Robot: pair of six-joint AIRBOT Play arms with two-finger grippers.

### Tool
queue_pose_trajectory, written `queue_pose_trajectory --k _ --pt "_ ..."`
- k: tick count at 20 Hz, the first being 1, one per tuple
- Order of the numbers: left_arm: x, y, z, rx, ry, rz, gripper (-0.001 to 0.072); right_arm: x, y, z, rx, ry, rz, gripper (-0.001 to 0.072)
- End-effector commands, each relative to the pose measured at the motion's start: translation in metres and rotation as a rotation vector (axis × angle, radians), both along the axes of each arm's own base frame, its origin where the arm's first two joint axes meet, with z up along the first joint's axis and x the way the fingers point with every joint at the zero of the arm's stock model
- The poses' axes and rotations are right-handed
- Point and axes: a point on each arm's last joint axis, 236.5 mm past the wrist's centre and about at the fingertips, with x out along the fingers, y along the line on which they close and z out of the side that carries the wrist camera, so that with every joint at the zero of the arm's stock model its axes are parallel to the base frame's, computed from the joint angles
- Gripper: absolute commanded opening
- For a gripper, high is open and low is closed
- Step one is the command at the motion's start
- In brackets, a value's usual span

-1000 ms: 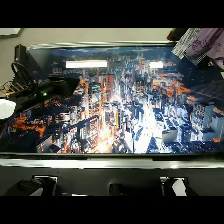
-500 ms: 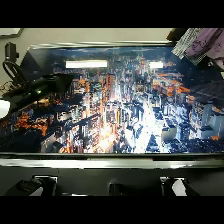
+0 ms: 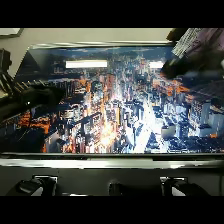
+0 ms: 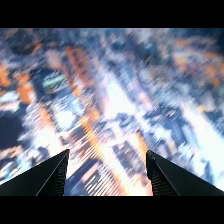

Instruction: Fold the clothes and pants, and hang the long-sleeved shirts on hangers.

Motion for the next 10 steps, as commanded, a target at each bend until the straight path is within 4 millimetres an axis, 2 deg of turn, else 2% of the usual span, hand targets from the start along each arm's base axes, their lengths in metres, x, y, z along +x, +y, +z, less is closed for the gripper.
queue_pose_trajectory --k 1,2,3,4,5,8,10 --pt "-0.02 0.046 -0.026 0.212 0.068 0.072 0.0533 -0.076 0.038 -0.102 -0.07 0.32 0.126 0.0673" --pt "-0.022 0.051 -0.03 0.234 0.068 0.079 0.0426 -0.085 0.04 -0.114 -0.059 0.336 0.108 0.0648" --pt "-0.025 0.054 -0.037 0.253 0.078 0.079 0.0206 -0.092 0.04 -0.125 -0.039 0.349 0.072 0.0514" --pt "-0.027 0.057 -0.046 0.278 0.095 0.072 0.002 -0.097 0.038 -0.132 -0.03 0.363 0.049 0.0267" --pt "-0.029 0.058 -0.055 0.287 0.116 0.071 0.0019 -0.103 0.036 -0.139 -0.024 0.385 0.028 0.0045" --pt "-0.033 0.062 -0.076 0.328 0.15 0.056 0.0022 -0.11 0.035 -0.143 -0.024 0.415 0.017 0.0023" --pt "-0.034 0.065 -0.079 0.341 0.153 0.057 0.0024 -0.109 0.035 -0.142 -0.023 0.41 0.017 0.0023"
